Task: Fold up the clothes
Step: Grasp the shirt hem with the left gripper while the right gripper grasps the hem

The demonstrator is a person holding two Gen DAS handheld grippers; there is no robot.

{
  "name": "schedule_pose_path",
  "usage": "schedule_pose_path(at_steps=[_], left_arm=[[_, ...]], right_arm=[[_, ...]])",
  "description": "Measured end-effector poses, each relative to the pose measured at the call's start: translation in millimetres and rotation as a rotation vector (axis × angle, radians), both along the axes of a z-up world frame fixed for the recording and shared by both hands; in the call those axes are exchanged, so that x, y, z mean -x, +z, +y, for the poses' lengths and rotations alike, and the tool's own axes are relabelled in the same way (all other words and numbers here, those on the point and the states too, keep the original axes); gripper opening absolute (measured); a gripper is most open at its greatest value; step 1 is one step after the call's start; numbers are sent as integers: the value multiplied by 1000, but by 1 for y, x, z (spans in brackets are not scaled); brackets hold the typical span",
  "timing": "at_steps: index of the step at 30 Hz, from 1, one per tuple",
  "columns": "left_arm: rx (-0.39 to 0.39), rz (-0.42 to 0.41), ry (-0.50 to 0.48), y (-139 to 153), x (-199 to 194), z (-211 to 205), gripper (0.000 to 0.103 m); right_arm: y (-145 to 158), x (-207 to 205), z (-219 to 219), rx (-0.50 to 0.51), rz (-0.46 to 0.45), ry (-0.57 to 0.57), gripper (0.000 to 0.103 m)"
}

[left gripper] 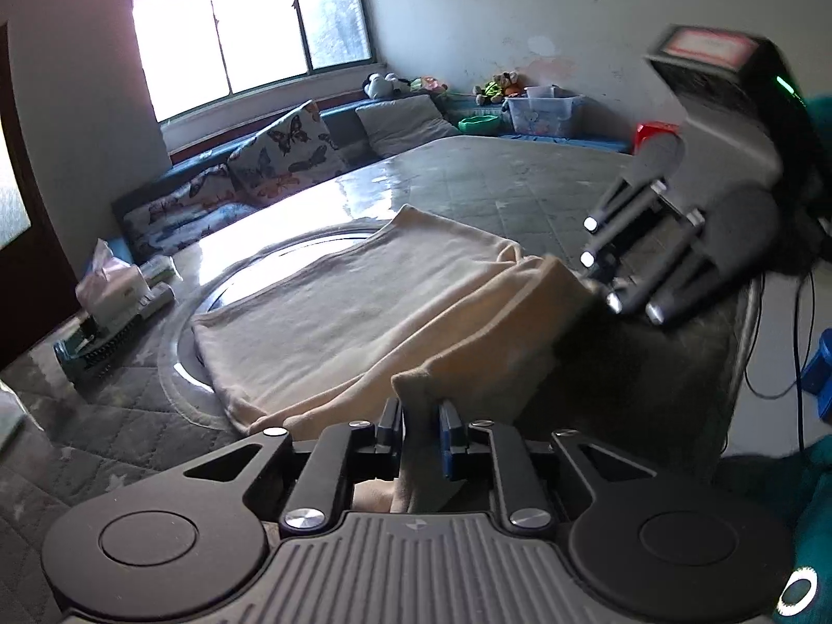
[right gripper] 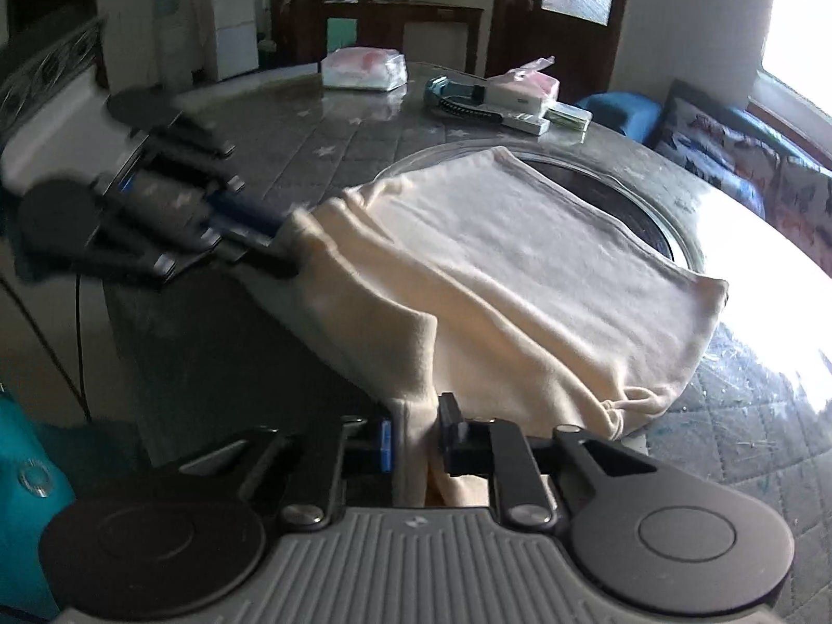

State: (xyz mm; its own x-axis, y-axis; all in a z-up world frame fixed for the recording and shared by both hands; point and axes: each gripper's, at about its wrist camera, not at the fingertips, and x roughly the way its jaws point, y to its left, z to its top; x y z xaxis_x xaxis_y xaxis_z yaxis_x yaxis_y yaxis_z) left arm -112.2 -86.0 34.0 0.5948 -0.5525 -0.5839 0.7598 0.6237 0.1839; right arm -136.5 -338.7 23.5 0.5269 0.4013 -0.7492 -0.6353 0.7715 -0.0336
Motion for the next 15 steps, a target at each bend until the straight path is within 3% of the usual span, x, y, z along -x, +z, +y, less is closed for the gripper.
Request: schedule_pose_path(at_steps=[2, 5, 12, 15], left_arm=[[-17, -12, -15, -2, 7, 3, 23], [-59, -40, -25, -8, 15, 6, 34], [-148, -130, -17, -24, 23, 10, 33], [-159, -153, -15, -25, 25, 12, 13]], right_arm=[[3, -2, -1, -6, -5, -6, 13], [8, -3, -2, -13, -20, -19, 12], [14, 0, 0, -21, -47, -45, 11], [14, 5, -1, -31, -68, -59, 10]])
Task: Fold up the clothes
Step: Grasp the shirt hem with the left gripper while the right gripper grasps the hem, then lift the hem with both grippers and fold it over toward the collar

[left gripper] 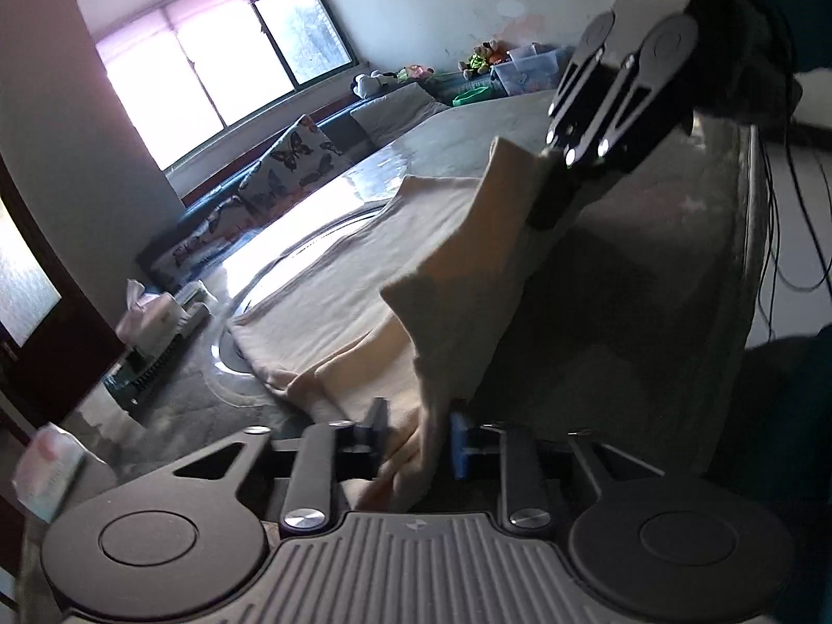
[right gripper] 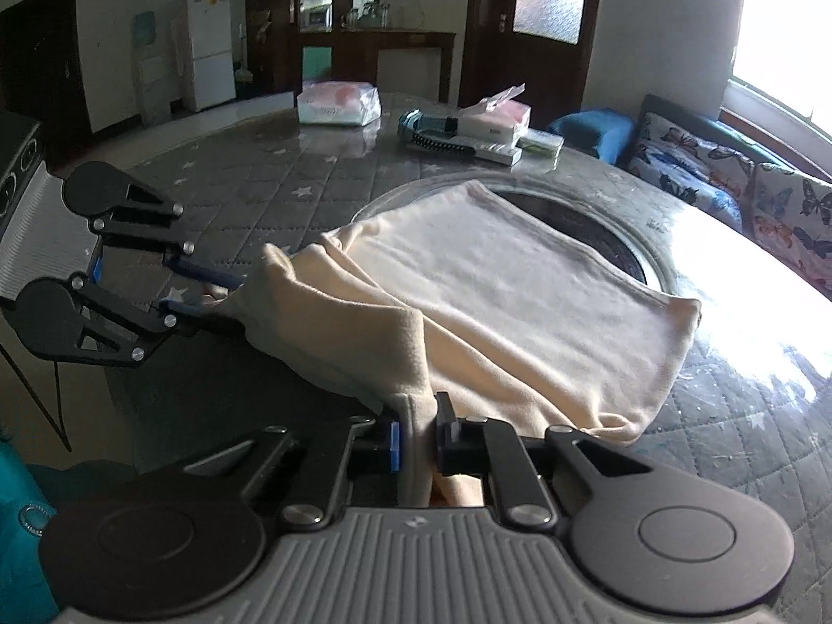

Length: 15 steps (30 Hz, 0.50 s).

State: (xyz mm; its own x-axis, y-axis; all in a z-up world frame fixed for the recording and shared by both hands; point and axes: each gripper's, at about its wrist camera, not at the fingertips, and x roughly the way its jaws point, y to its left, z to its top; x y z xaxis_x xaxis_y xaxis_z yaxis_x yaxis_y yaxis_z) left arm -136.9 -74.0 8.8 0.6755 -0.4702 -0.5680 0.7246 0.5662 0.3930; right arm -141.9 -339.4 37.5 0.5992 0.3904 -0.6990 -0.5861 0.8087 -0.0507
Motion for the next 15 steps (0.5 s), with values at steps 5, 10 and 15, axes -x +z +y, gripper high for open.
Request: schedule_pose_path(at_steps=[5, 10, 15], left_arm=[[50, 32, 11, 9, 1, 6, 5], [135, 63, 28, 32, 9, 16, 5], [190, 93, 17, 54, 35, 29, 5]], right_arm=[[5, 10, -2, -19, -40, -19, 9], [22, 29, -5, -27, -84, -3, 9], [42, 64, -6, -26, -100, 45, 9]])
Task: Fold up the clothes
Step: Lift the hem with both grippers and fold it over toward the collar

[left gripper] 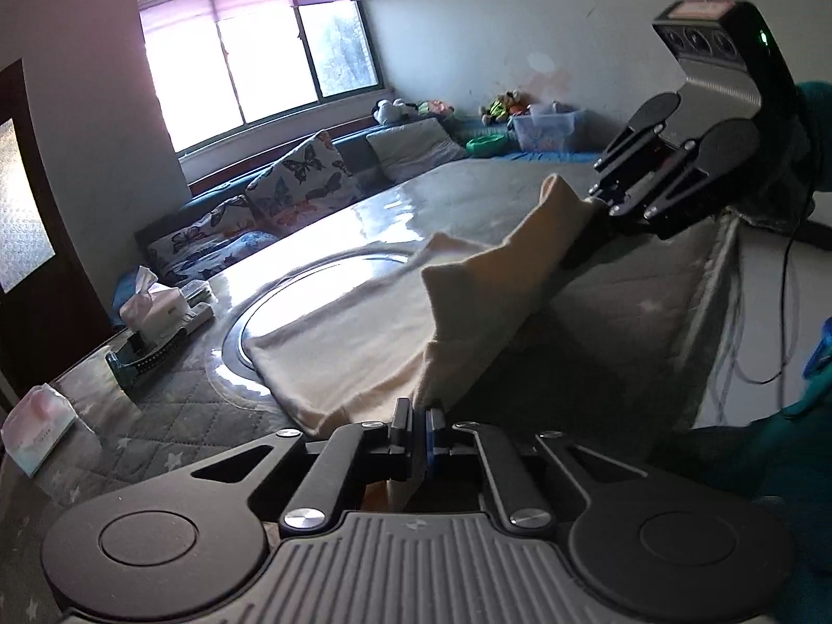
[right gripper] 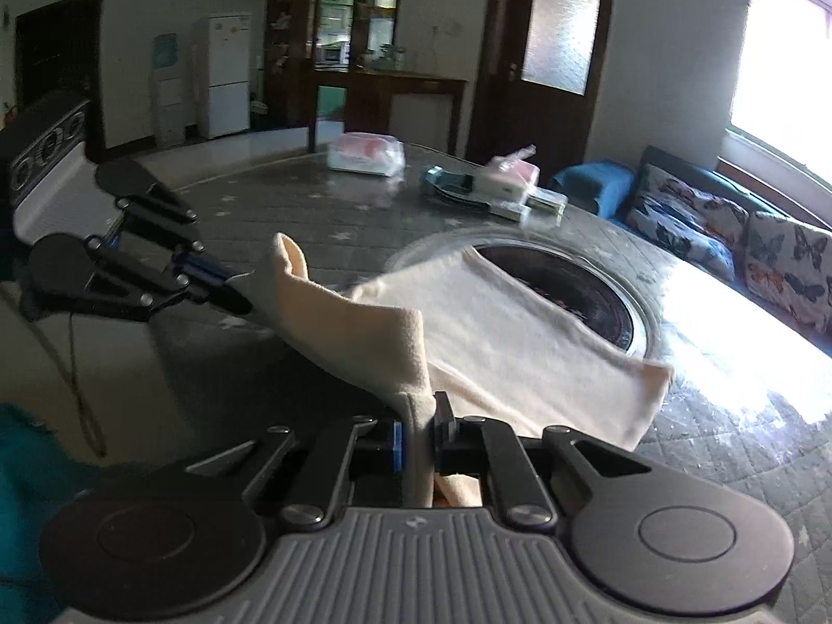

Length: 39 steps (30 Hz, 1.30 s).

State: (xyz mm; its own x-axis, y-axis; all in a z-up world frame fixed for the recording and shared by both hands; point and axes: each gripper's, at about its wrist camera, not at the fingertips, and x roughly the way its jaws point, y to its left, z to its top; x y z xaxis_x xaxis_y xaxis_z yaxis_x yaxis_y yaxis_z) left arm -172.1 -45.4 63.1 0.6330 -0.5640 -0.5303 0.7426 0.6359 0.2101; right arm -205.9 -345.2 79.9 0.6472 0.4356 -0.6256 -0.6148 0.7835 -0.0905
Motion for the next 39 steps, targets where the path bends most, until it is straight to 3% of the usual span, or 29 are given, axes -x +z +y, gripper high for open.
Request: schedule_pose_path(at_steps=[5, 12, 21, 27, 30, 32, 35, 39], left_arm=[[48, 38, -6, 10, 16, 6, 5], [95, 56, 19, 16, -16, -4, 5], [124, 50, 70, 32, -106, -34, 5], [61, 100, 141, 2, -182, -69, 5], [22, 144, 196, -22, -209, -82, 8], [12, 164, 228, -33, -220, -84, 10], [18, 165, 268, -36, -221, -80, 15], [48, 144, 317, -27, -211, -65, 17]], right_arm=[[6, 24, 0, -3, 41, 11, 9], [14, 3, -6, -5, 61, -33, 9], [27, -81, -27, -11, 97, -78, 9], [-14, -159, -39, -9, 187, -161, 9], [-39, -180, -46, -63, 219, -240, 12], [-48, -185, -52, -101, 219, -288, 29], [-50, -184, -66, -150, 206, -355, 42], [-42, -170, -88, -163, 164, -451, 45]])
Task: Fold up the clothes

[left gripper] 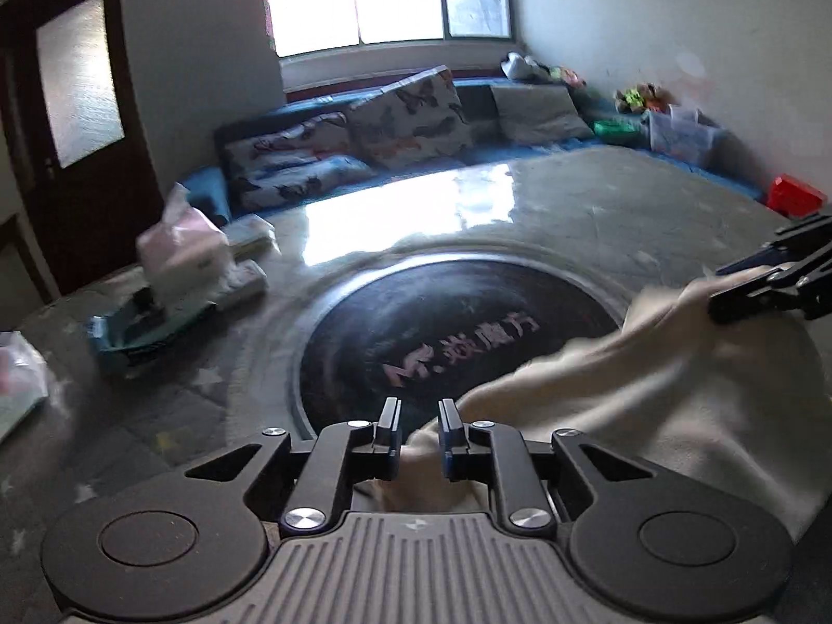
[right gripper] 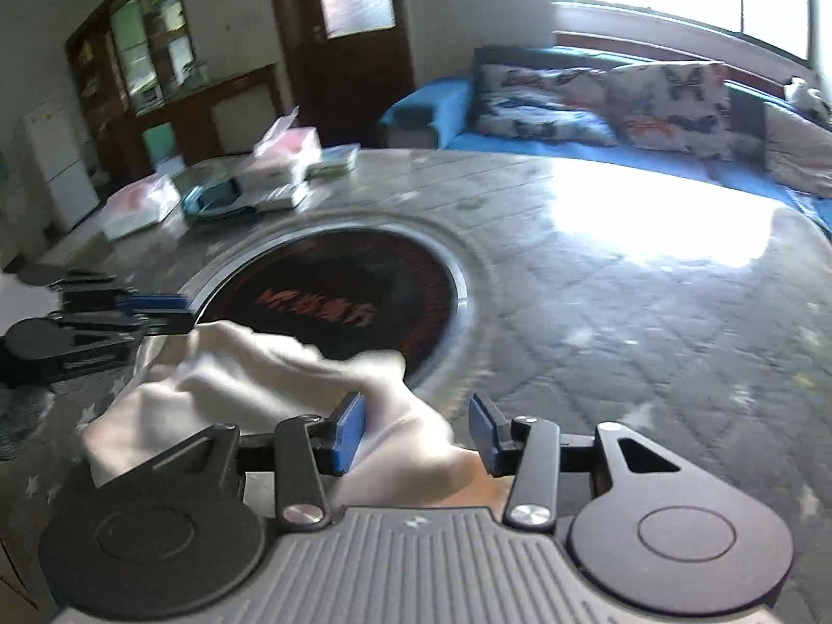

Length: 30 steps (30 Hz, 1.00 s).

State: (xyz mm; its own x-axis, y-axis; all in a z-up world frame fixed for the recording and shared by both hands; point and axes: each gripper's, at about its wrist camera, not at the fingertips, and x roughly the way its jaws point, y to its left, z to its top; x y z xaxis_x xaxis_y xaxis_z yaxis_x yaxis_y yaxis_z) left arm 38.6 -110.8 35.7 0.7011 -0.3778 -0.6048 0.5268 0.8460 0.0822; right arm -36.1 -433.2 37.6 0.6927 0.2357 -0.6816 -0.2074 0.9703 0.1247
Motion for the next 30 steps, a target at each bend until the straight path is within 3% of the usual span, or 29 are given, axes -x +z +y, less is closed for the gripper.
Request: schedule_pose_path(at_steps=[4, 6, 8, 13, 18, 20, 22, 24, 30], left_arm=[[45, 37, 13, 9, 21, 20, 19], [61, 53, 3, 11, 36, 30, 21], [77, 75, -7, 12, 52, 40, 32], [74, 109, -41, 5, 79, 48, 34], [70, 116, -47, -5, 88, 43, 33], [70, 116, -47, -8, 89, 42, 33], [68, 113, -51, -9, 90, 40, 27], [68, 111, -65, -9, 93, 40, 13], [88, 145, -108, -1, 106, 44, 8]], right_arm=[[10, 20, -21, -31, -20, -50, 45], [12, 37, -23, -44, -8, -28, 45], [10, 53, -21, -54, 13, -1, 44], [-6, 82, -9, -59, 73, 57, 43], [-20, 88, -5, -71, 91, 58, 30], [-21, 88, -3, -76, 92, 66, 18], [-22, 89, -2, -81, 93, 73, 12], [-22, 90, -1, -85, 93, 81, 11], [-2, 105, -3, -75, 76, 127, 9]])
